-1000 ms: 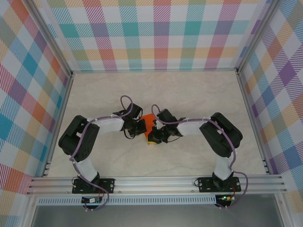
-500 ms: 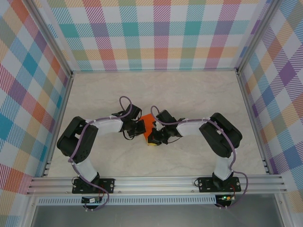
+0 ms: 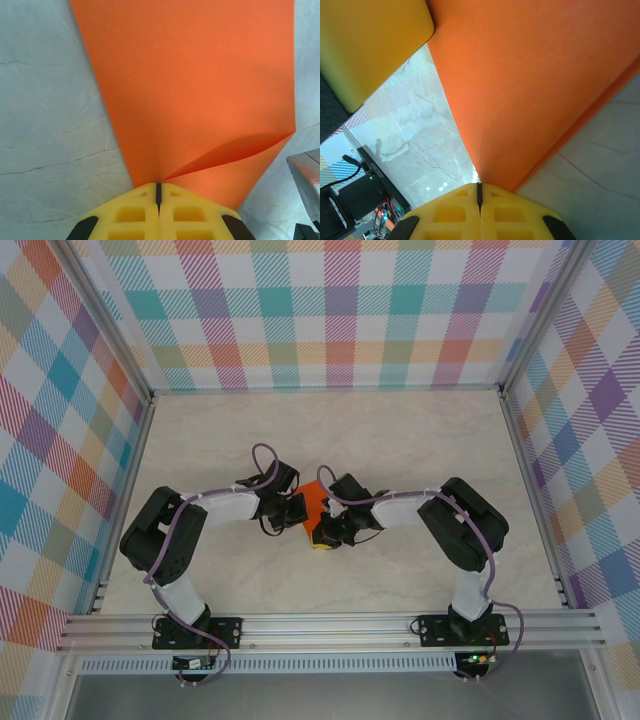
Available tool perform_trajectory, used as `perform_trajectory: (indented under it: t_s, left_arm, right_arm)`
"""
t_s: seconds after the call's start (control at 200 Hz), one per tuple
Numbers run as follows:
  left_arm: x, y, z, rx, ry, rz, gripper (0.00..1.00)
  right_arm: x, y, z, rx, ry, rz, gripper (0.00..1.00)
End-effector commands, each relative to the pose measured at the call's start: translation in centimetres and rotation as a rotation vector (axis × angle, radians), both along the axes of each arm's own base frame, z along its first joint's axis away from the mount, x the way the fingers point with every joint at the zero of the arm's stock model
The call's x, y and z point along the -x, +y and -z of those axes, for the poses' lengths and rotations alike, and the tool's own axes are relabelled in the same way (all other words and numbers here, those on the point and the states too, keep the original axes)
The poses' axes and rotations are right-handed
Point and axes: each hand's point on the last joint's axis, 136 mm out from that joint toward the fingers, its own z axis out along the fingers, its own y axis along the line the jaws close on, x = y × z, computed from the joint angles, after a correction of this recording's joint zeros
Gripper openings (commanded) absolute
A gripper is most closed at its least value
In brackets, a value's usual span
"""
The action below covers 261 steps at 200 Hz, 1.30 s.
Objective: Fold a paper plane with a square sheet of paper (pick it up from the middle)
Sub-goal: Third fold the triangle at the center of the table.
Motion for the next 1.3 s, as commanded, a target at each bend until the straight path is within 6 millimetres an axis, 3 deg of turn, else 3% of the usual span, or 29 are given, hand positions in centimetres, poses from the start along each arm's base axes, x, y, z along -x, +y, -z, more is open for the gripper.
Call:
perform_trajectory:
  t_s: [0.0, 0.08, 0.385, 0.62, 0.91, 1.14, 1.3]
  left_arm:
    - [2.6, 2.0, 2.2, -0.105, 0.103, 0.004, 0.0]
    - [2.7, 2.1, 2.3, -0.108, 0.106, 0.01, 0.0]
    - [2.5, 1.8, 2.2, -0.105, 0.105, 0.017, 0.0]
    - [2.0, 1.3, 1.4, -0.088, 0.088, 0.032, 0.0]
    - [0.8, 0.5, -2.7, -0.012, -0.013, -0.004, 0.02]
    - [3.5, 1.4, -3.5, 0.092, -0.039, -0.085, 0.04]
    - [5.9, 0.3, -3.8, 0.218, -0.031, -0.1, 0.0]
  right_arm:
    - [-0.5, 0.2, -2.1, 0.005, -0.057, -0.001, 0.0]
    - [-1.3, 0.1, -3.0, 0.021, -0.098, 0.008, 0.01]
    - [-3.8, -0.4, -2.3, 0.073, -0.148, 0.013, 0.01]
    - [-3.9, -0.7, -0.1, 0.092, -0.1, 0.004, 0.01]
    - [-2.6, -1.0, 0.6, 0.067, -0.047, 0.054, 0.01]
    - [-2.1, -0.5, 0.4, 0.068, -0.007, 0.159, 0.0]
    - [-2.3, 0.4, -0.1, 0.037, -0.012, 0.158, 0.0]
